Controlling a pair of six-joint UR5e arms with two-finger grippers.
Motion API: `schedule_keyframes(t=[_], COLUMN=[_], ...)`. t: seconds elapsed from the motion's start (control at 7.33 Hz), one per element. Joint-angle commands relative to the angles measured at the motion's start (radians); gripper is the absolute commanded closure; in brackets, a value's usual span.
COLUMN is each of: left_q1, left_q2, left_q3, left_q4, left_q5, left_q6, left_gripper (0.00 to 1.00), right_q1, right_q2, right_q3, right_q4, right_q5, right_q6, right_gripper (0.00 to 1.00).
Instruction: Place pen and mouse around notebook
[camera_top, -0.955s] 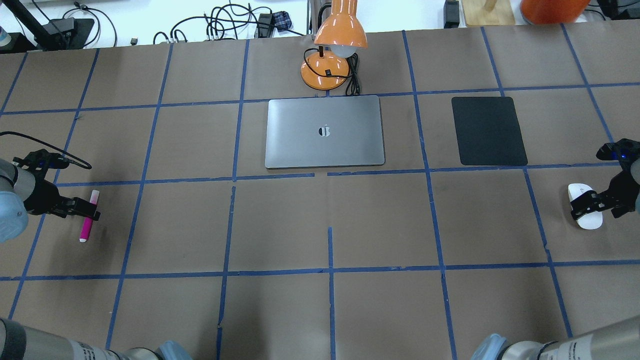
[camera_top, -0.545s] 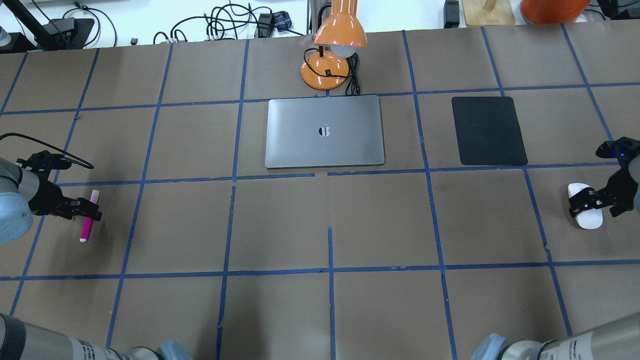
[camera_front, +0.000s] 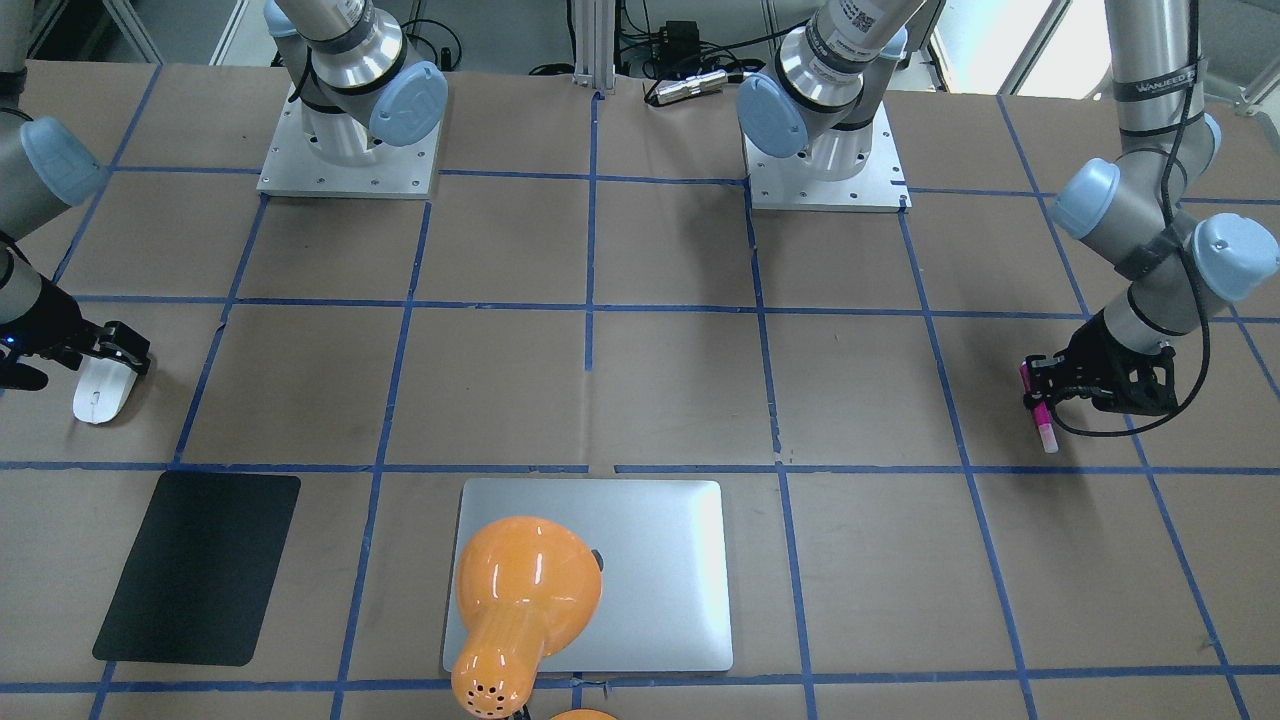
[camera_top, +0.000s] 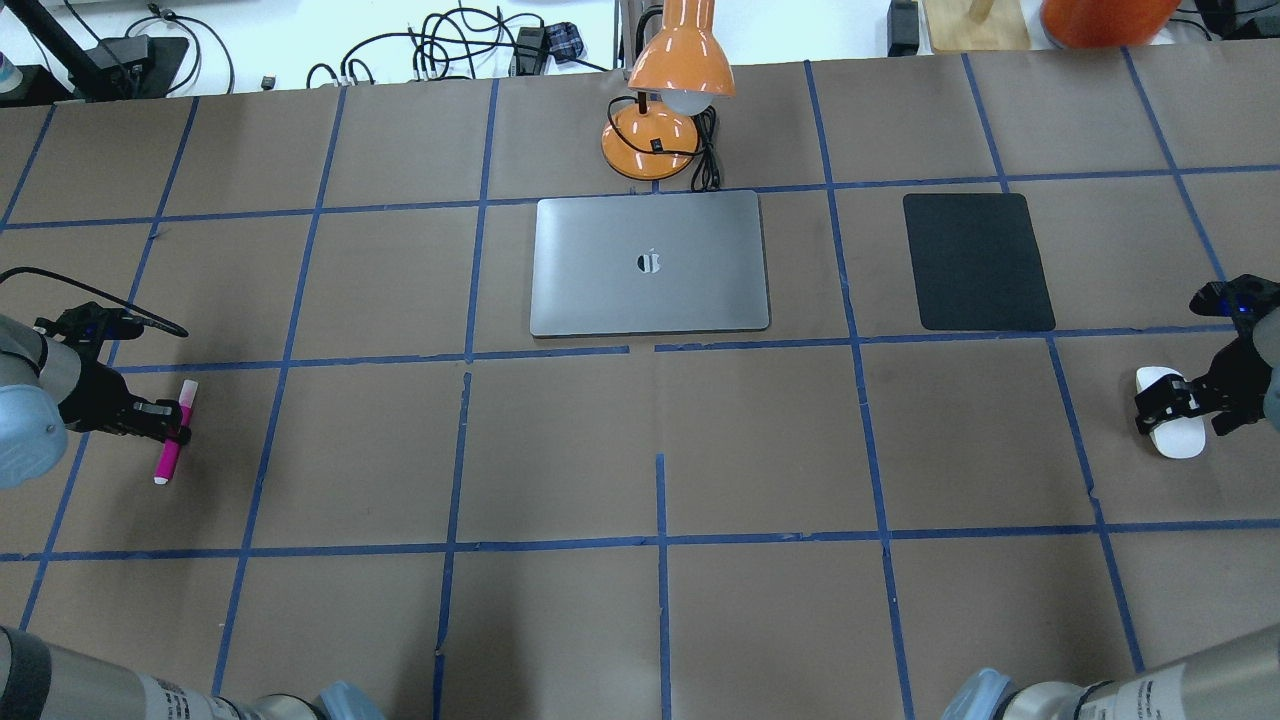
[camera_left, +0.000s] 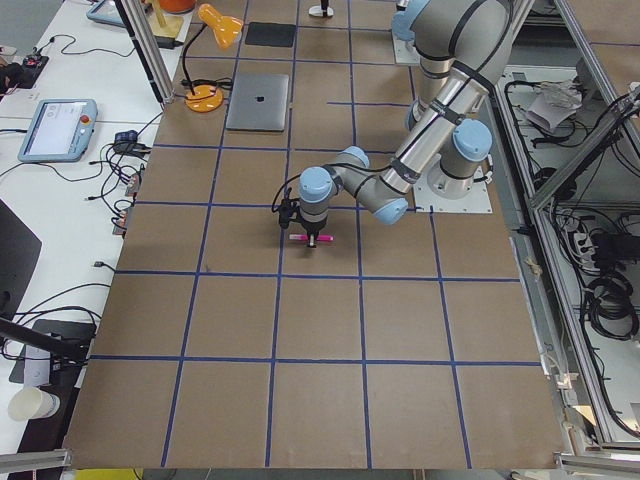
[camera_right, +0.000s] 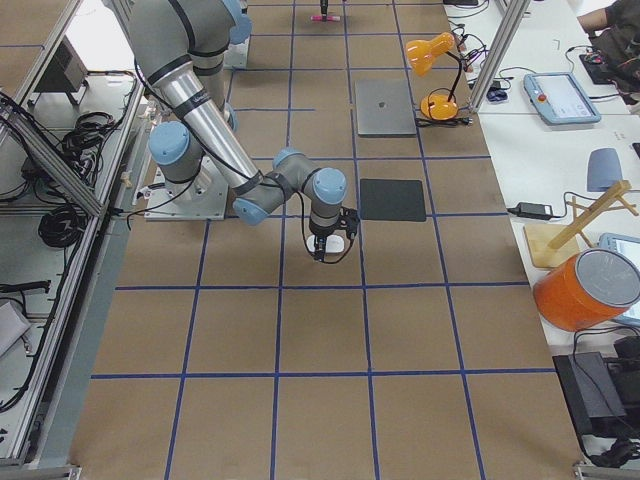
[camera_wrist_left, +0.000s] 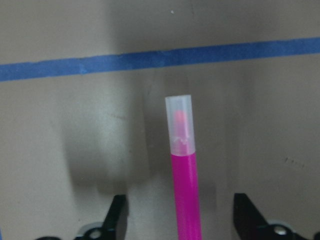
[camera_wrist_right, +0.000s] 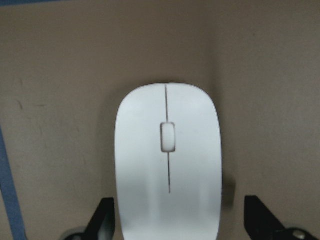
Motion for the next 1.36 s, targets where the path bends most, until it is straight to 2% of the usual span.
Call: schedule_keyframes(t=[0.0,0.14,0.27,0.41,0.68,0.82,0.95,1.09,1.23], left_q1=[-0.001,-0.012,-0.050,-0.150,-0.357,-0.468,-0.581,-0.692,-0.813], left_q2=[0.010,0.033,0.068,0.111,0.168,0.180,0.178,0.187,0.164], left_q3=[0.002,0.007,0.013,0.011,0.013,0.013,0.013,0.011,0.007], left_q4=[-0.010,-0.071,-0.131,-0.163,-0.210,-0.210,-0.196,-0.197,-0.194], left_q5=[0.002,0.003,-0.010,-0.006,-0.016,-0.024,-0.032,-0.026,-0.020], left_q6=[-0.023,-0.105,-0.319,-0.511,-0.966,-1.190,-1.420,-1.603,-1.833], left_gripper=[1.00,1.00,1.00,1.00,1.00,1.00,1.00,1.00,1.00], right_q1=[0.010,0.038,0.070,0.094,0.267,0.353,0.383,0.394,0.439], right_q2=[-0.006,-0.015,-0.017,-0.020,0.003,0.067,0.148,0.219,0.245], right_q3=[-0.015,-0.021,-0.042,-0.096,-0.331,-0.469,-0.569,-0.607,-0.610], right_q4=[-0.002,-0.001,0.008,0.034,0.259,0.318,0.352,0.353,0.341], right_q5=[0.011,0.008,-0.005,-0.005,-0.001,-0.005,-0.001,0.010,0.007], right_q6=[0.002,0.018,0.036,0.047,0.230,0.293,0.324,0.372,0.427], right_gripper=[0.45,0.54,0.59,0.58,0.58,0.58,0.58,0.58,0.59])
